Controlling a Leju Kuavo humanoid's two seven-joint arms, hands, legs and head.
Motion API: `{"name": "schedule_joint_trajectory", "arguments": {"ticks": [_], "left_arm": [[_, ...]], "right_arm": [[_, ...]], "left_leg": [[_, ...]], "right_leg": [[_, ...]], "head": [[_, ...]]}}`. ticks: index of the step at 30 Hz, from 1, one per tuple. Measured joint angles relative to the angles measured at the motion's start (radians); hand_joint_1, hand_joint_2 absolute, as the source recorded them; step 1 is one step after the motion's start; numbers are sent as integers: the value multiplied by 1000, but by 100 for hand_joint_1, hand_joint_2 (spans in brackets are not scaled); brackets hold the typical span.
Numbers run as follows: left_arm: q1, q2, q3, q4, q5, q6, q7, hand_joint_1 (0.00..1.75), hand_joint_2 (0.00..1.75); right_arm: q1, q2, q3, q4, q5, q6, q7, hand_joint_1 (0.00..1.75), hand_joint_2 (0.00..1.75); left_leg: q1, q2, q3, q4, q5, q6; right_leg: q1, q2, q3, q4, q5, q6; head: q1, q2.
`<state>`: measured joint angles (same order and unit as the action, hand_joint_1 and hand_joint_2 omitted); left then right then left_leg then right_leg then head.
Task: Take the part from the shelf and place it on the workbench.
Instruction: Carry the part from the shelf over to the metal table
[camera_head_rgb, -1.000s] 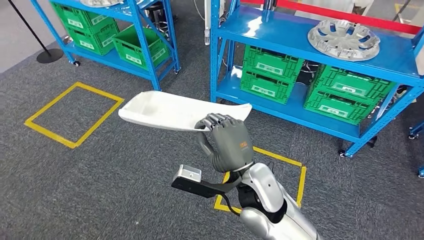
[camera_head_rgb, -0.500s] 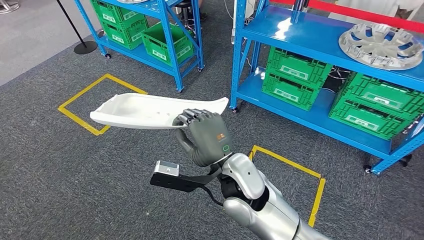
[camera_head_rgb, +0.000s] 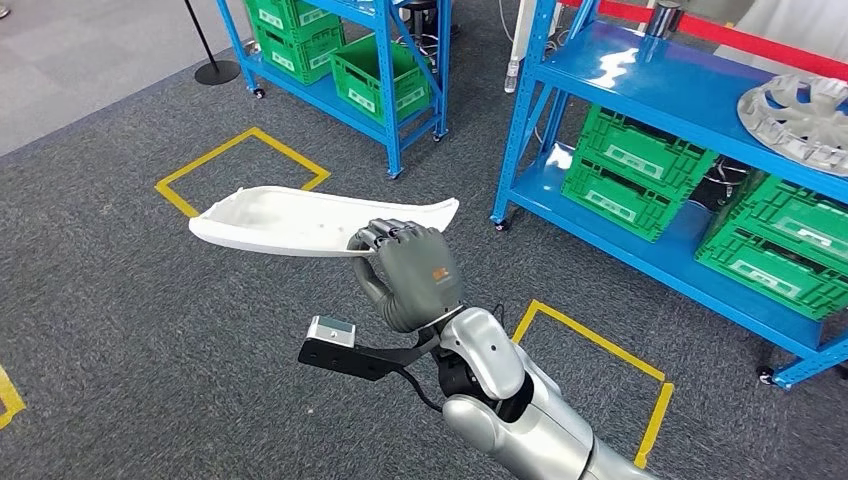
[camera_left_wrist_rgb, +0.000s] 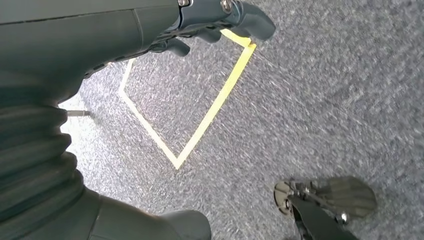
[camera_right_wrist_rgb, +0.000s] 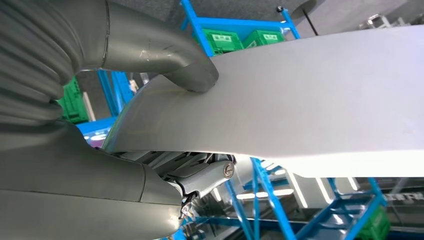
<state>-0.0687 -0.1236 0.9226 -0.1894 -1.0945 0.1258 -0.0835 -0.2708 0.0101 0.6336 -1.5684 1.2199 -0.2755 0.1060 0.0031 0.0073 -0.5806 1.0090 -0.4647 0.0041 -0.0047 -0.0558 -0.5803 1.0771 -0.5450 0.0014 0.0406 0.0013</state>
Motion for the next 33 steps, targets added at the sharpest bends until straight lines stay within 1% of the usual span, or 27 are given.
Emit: {"name": "schedule_joint_trajectory", "arguments": {"ticks": [1,2,4,5,6,7,8,9,10,11,12,14,16,17,18,20,21,22,23,25,26,27,28,30,31,32,33], "left_arm": [[-1,0,0,0,-1,0,0,0,175],[-2,0,0,0,-1,0,0,0,175],[-3,1,0,0,-2,0,0,0,175],[-4,1,0,0,-3,0,0,0,175],[-5,0,0,0,-6,0,1,0,175],[-5,0,0,0,-11,0,4,0,175],[-5,-1,0,0,-16,-1,7,0,175],[-4,-1,0,0,-21,-2,10,0,175],[-5,-2,0,0,-25,-3,11,0,175],[-5,-2,0,0,-26,-4,11,0,175],[-5,-2,0,0,-28,-5,11,0,175],[-2,-2,-1,1,-28,-6,13,0,175],[0,-2,-1,1,-27,-4,17,0,175],[-1,-2,-1,1,-26,-2,18,0,175],[-3,-3,0,1,-22,0,17,0,175],[-6,-3,0,1,-5,2,12,0,175],[-6,-3,2,1,4,3,9,0,175],[-5,-3,4,1,11,3,7,0,175],[-5,-2,6,1,15,3,4,0,175],[-6,2,8,1,17,3,1,0,175],[-7,3,8,0,15,3,2,0,175],[-9,4,8,0,12,2,6,0,175],[-9,6,8,0,8,2,12,0,175],[-7,7,8,0,3,1,25,0,175],[-5,8,8,0,3,1,28,0,175],[-4,9,8,0,5,0,28,0,175],[-4,10,8,0,8,1,26,0,175]], "right_arm": [[4,-1,0,-4,4,-1,3,175,175],[6,-1,0,-6,6,-1,4,175,175],[9,-3,-1,-7,7,-1,5,175,175],[12,-4,-1,-9,9,-1,6,175,175],[20,-9,-2,-11,11,-1,7,175,175],[32,-16,-3,-16,15,-1,8,175,175],[42,-22,-5,-20,18,-1,8,175,175],[51,-28,-7,-26,21,-1,9,175,175],[55,-32,-8,-31,22,-1,8,175,175],[57,-35,-8,-34,23,-2,8,175,175],[57,-37,-9,-36,23,-2,8,175,175],[58,-41,-9,-42,23,-3,8,175,175],[57,-43,-9,-48,21,-2,6,175,175],[56,-44,-9,-50,18,-2,5,175,175],[55,-45,-9,-51,15,-1,4,175,175],[55,-50,-8,-49,6,-4,1,175,175],[55,-52,-8,-47,1,-7,0,175,175],[53,-54,-8,-45,-4,-11,-2,175,175],[50,-56,-8,-43,-8,-14,-3,175,175],[41,-57,-7,-41,-12,-17,-4,175,175],[37,-58,-7,-41,-14,-18,-5,175,175],[34,-59,-7,-41,-16,-19,-5,175,175],[33,-59,-6,-41,-18,-21,-4,175,175],[32,-60,-4,-40,-23,-27,0,175,175],[34,-60,-3,-40,-24,-31,1,175,175],[36,-60,-2,-40,-24,-34,0,175,175],[40,-60,-1,-39,-22,-37,0,175,175]], "left_leg": [[0,-3,0,-1,1,3],[1,-4,0,-1,2,4],[1,-6,-1,-1,2,5],[1,-9,-1,-1,2,6],[0,-17,-2,-1,1,7],[0,-31,-2,2,1,7],[1,-47,-3,5,-1,6],[1,-64,-4,11,-3,3],[1,-78,-6,16,-5,-2],[1,-86,-8,19,-7,-9],[1,-92,-11,20,-8,-16],[2,-101,-15,15,-4,-29],[3,-79,-25,32,-16,-39],[2,-59,-41,66,-36,-42],[2,-38,-67,122,-66,-45],[3,-20,-131,253,-122,-50],[4,-17,-150,292,-131,-51],[4,-15,-149,292,-120,-51],[4,-11,-128,251,-94,-50],[0,17,-52,109,-33,-42],[-3,29,-23,53,-16,-36],[-7,37,-7,21,-9,-30],[-11,36,-5,12,-9,-24],[-9,18,-5,6,-3,-13],[-6,10,-3,2,1,-7],[-3,3,-2,-3,5,-1],[-1,-5,-1,-5,7,4]], "right_leg": [[-2,17,-7,20,-12,2],[-2,24,-13,33,-20,3],[-2,29,-22,52,-29,3],[-3,34,-34,76,-41,4],[-3,41,-64,134,-63,5],[-4,48,-81,161,-60,6],[-6,55,-79,148,-39,6],[-9,68,-65,109,-11,7],[-9,81,-32,36,25,6],[-9,91,-11,-9,38,4],[-8,97,-3,-29,40,0],[-4,87,-2,-32,43,-13],[-5,72,4,-40,49,-28],[-6,64,7,-44,51,-34],[-6,54,8,-46,51,-38],[-3,33,7,-46,50,-42],[-1,23,7,-45,49,-43],[0,13,8,-45,48,-43],[0,4,9,-45,47,-43],[2,-11,12,-44,44,-38],[4,-18,14,-43,42,-34],[5,-24,15,-44,41,-29],[6,-31,16,-45,41,-23],[4,-37,17,-46,39,-11],[3,-24,14,-36,31,-5],[1,-3,0,-7,12,0],[-1,21,-24,44,-15,5]], "head": [[0,0],[1,0],[1,0],[2,0],[2,0],[2,0],[3,0],[3,0],[3,0],[3,0],[3,0],[3,0],[2,0],[0,0],[-2,0],[-3,0],[-3,0],[-3,0],[-3,0],[-3,0],[-3,0],[-2,0],[-2,0],[-2,0],[-1,0],[-1,0],[0,0]]}}
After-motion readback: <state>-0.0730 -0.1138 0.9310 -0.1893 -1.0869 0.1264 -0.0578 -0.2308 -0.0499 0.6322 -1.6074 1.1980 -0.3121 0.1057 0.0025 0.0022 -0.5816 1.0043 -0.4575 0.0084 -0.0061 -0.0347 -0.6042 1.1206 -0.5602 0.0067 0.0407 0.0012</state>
